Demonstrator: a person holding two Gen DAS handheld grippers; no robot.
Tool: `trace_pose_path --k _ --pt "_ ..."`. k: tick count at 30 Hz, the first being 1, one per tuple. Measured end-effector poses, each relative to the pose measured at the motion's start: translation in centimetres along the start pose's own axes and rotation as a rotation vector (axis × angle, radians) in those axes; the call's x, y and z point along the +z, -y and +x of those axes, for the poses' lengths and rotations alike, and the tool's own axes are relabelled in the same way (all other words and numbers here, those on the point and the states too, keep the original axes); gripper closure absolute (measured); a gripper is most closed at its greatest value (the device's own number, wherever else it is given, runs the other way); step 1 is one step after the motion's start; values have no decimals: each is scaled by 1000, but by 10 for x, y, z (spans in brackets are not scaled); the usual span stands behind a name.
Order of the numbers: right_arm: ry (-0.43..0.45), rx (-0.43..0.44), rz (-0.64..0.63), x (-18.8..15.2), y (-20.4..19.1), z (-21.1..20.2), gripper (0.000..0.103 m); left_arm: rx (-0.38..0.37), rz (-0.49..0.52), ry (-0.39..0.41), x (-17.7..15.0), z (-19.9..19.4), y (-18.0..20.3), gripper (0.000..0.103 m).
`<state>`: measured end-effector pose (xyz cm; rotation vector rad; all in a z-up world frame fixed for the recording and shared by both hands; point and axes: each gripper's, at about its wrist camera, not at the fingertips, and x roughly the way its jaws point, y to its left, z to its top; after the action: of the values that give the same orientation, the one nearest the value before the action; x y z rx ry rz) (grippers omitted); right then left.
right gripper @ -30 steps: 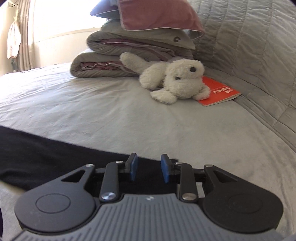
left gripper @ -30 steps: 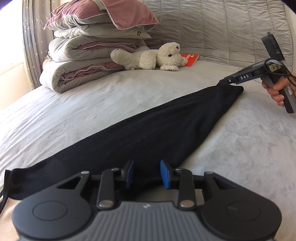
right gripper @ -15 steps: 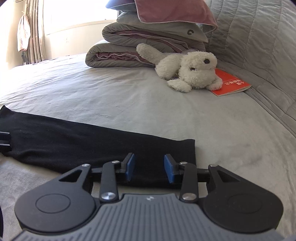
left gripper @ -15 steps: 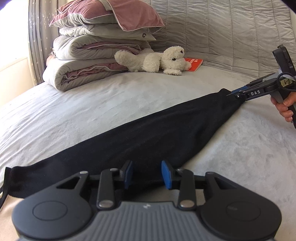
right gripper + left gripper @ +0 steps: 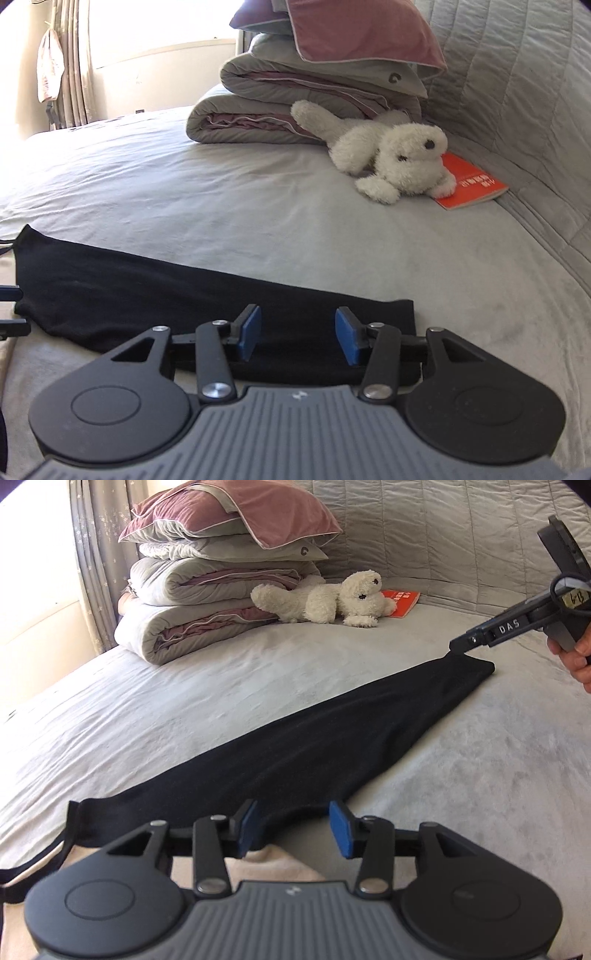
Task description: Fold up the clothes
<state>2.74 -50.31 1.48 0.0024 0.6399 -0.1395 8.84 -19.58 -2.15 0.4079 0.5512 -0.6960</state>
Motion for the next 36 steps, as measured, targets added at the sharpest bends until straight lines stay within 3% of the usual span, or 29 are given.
trace_pose_path --k 21,32,36 --pt "79 175 -195 63 -161 -59 42 347 -170 -111 -44 -126 -101 50" --pt "82 339 -264 76 -270 -61 31 513 -336 -149 -95 -177 -175 25" --pt "76 407 -285 77 -313 -55 29 580 -403 -160 -121 -192 -204 20"
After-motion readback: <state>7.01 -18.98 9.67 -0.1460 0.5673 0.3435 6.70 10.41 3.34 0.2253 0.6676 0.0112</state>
